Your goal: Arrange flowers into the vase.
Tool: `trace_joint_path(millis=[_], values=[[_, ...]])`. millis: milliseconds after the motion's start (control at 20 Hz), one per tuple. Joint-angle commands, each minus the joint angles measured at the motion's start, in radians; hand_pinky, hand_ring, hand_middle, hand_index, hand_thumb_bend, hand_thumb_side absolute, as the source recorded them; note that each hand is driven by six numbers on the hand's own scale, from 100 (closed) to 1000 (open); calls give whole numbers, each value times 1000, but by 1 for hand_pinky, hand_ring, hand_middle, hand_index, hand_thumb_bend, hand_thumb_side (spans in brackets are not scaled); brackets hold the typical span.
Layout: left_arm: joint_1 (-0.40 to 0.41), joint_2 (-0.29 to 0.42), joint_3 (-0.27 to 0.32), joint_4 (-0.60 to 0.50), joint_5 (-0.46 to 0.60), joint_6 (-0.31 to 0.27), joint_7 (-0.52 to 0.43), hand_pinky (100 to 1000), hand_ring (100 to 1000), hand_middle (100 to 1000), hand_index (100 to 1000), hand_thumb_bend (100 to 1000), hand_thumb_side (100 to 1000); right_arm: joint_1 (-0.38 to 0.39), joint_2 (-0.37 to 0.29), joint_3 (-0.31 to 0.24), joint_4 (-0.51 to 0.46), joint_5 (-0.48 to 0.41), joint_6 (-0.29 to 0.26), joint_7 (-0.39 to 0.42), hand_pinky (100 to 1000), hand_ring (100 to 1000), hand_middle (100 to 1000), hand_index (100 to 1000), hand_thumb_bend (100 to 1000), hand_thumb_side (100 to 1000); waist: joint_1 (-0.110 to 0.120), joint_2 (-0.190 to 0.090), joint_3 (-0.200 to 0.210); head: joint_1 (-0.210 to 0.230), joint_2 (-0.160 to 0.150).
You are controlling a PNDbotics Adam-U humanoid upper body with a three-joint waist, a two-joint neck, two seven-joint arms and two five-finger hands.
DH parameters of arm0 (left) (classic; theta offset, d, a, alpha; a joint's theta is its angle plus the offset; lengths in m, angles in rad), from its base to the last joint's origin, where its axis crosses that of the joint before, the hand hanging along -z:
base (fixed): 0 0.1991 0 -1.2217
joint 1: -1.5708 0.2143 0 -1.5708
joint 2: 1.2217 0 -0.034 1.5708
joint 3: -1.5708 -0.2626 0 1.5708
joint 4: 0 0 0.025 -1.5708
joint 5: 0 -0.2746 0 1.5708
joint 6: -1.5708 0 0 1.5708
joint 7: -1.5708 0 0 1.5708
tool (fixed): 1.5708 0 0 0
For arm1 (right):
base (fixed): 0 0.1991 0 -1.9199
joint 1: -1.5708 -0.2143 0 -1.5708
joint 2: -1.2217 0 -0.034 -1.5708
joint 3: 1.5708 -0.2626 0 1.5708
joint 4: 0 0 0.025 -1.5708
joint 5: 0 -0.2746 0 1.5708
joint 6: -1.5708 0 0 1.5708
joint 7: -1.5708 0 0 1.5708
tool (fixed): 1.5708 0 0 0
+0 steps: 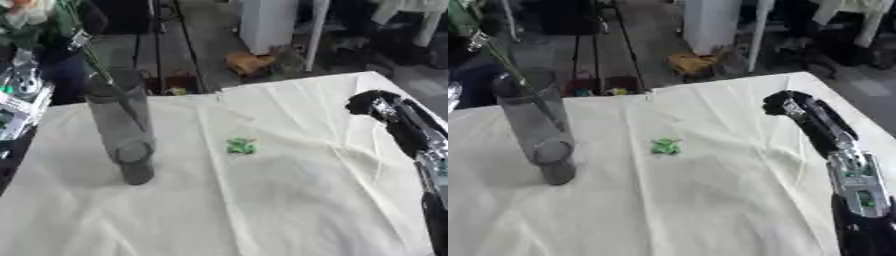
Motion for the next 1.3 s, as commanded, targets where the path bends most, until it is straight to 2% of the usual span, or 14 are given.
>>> trace_joint_path(millis=[50, 800, 1300], values=[[-14, 21, -2, -16, -13, 1, -27, 572, 561, 539, 571, 944, 787, -21, -15, -2, -14, 7, -3, 0, 794, 748, 525, 710, 100, 821, -2, -11, 1, -3, -8], [0, 24, 11, -1, 9, 33, -49, 620, 582, 556, 618, 890, 806, -23, -14, -4, -11, 8, -4, -2, 794, 746, 524, 710, 100, 823, -6, -12, 6, -7, -7], [-15, 78, 38, -38, 52, 73, -51, 627, 585, 555, 615, 898, 794, -22, -13, -5, -10, 11, -3, -2, 794, 746, 524, 711, 100, 823, -5, -16, 9, -11, -6]])
